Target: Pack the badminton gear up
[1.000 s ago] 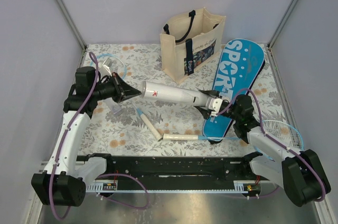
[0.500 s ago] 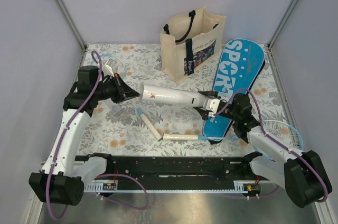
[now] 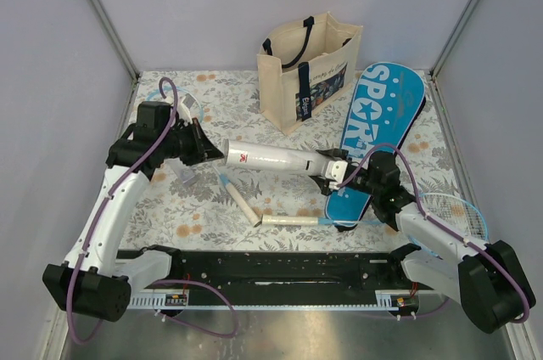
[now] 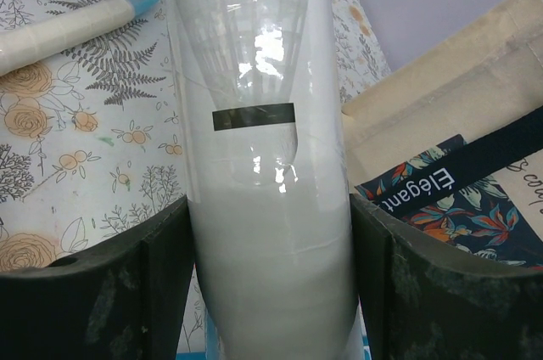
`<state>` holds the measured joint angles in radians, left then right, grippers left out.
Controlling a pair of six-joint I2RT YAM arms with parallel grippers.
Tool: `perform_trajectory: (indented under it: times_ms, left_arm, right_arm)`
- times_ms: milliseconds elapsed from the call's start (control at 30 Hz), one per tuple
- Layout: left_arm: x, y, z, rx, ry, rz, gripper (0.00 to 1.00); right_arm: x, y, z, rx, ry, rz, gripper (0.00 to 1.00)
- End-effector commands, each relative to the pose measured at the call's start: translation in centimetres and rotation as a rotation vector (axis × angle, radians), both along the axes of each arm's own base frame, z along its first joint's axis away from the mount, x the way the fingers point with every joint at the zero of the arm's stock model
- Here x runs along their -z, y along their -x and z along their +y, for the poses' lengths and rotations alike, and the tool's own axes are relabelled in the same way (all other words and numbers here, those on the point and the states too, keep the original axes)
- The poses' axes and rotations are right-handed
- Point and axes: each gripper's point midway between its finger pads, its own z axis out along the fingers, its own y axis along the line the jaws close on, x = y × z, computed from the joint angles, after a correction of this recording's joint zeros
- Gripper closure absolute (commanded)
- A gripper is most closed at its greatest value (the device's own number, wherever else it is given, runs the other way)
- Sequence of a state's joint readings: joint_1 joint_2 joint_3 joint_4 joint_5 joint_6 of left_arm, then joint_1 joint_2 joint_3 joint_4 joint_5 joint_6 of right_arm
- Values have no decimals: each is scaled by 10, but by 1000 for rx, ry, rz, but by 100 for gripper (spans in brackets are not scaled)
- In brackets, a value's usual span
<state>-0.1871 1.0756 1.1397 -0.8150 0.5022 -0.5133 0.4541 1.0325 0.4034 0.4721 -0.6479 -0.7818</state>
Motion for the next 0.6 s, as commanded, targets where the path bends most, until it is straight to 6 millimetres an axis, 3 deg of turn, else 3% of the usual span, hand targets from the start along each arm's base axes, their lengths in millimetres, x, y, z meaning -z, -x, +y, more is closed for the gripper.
perform_trajectory:
  times_ms: [0,167,333,567]
  left_arm:
    - [-8,5,2,61,-64,-26,100]
    - [-12,7,5,66,-91,-27,100]
    - [-14,10,-1,98,-68,-19,96]
    - [-19,13,4,86,-95,-45,70]
  right_arm:
    - [-49,0,12,-46,-54,-157,68]
    - [-57,1,13,-61,-57,-177,65]
    - [-53,6,19,-95,-77,-159,66]
    - [-49,7,20,-102,-66,-149,66]
